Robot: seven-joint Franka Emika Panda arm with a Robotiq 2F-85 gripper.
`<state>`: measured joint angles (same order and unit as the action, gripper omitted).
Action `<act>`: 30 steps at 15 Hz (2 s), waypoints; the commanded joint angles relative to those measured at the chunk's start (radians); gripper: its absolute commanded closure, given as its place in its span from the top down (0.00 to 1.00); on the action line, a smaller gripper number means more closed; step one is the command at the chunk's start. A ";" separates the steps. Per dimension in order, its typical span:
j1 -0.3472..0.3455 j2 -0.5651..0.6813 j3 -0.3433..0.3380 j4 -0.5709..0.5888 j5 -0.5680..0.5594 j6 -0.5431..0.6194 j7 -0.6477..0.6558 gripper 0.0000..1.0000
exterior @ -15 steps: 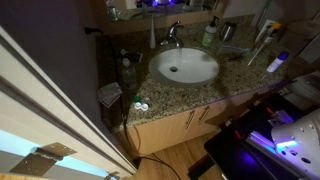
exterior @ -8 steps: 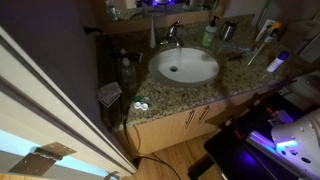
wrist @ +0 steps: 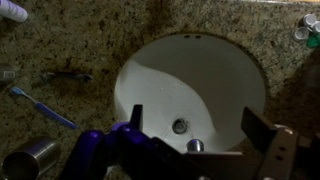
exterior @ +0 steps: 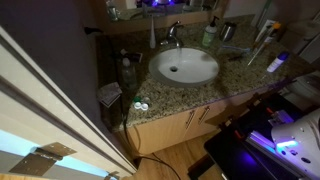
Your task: Push the tap lever down then pull it up
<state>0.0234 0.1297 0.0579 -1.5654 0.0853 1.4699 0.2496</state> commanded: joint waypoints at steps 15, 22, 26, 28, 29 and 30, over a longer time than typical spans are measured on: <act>0.022 0.486 -0.021 0.379 0.021 -0.096 0.002 1.00; 0.025 0.618 -0.017 0.511 0.043 0.018 0.007 1.00; 0.026 0.712 -0.021 0.617 0.045 0.075 0.039 1.00; 0.029 0.666 -0.020 0.546 0.030 0.068 0.022 1.00; 0.029 0.669 -0.020 0.546 0.030 0.068 0.022 1.00; 0.029 0.667 -0.020 0.546 0.030 0.068 0.022 1.00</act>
<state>0.0437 0.7956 0.0527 -1.0249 0.1058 1.5425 0.2754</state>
